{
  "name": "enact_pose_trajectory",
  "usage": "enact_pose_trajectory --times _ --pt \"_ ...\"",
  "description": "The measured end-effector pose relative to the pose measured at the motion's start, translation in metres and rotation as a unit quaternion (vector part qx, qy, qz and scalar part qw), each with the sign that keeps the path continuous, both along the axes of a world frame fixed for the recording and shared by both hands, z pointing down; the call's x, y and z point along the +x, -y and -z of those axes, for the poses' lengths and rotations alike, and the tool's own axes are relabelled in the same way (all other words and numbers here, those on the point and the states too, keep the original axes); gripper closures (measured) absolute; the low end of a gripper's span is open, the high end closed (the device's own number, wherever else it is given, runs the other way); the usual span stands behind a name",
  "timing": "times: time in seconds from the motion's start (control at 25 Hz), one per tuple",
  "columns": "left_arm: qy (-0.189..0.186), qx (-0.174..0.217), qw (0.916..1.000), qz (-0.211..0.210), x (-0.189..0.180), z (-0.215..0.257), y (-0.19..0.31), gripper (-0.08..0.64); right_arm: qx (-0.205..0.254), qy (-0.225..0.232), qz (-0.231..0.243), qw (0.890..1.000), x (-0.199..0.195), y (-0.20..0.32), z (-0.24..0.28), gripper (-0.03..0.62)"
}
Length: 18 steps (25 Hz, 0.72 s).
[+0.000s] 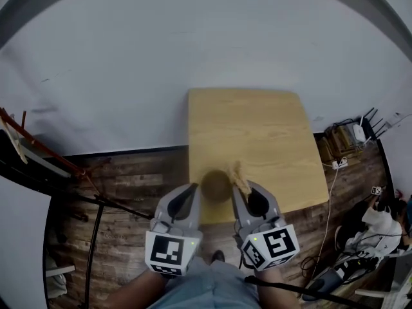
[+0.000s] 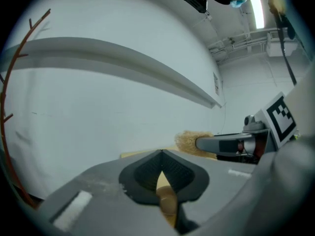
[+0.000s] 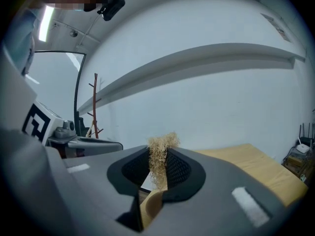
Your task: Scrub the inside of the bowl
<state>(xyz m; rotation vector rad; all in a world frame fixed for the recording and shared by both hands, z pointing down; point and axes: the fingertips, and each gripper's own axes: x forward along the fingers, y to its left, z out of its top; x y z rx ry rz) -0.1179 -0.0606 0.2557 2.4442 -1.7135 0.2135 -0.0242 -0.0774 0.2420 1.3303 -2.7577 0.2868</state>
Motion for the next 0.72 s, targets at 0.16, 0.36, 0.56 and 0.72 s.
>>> enact_pose_trajectory --times 0.16,0.36,0.56,0.72 --pt "-0.006 -0.006 0.9996 -0.028 -0.001 0.0 0.024 0.54 0.0 -0.004 -0.022 1.0 -0.003 0.014 0.005 0.528" --pt "-0.015 -0.026 0.9979 -0.057 0.0 -0.015 0.038 0.54 -0.013 -0.013 -0.047 0.999 -0.004 0.02 -0.005 0.528" --pt "-0.02 -0.065 0.9956 -0.065 -0.009 -0.047 0.036 0.54 -0.049 -0.02 -0.052 0.997 -0.015 0.015 -0.035 0.528" --pt "-0.023 -0.089 0.9939 -0.061 -0.001 -0.064 0.032 0.54 -0.068 -0.018 -0.046 0.996 -0.012 0.011 -0.053 0.528"
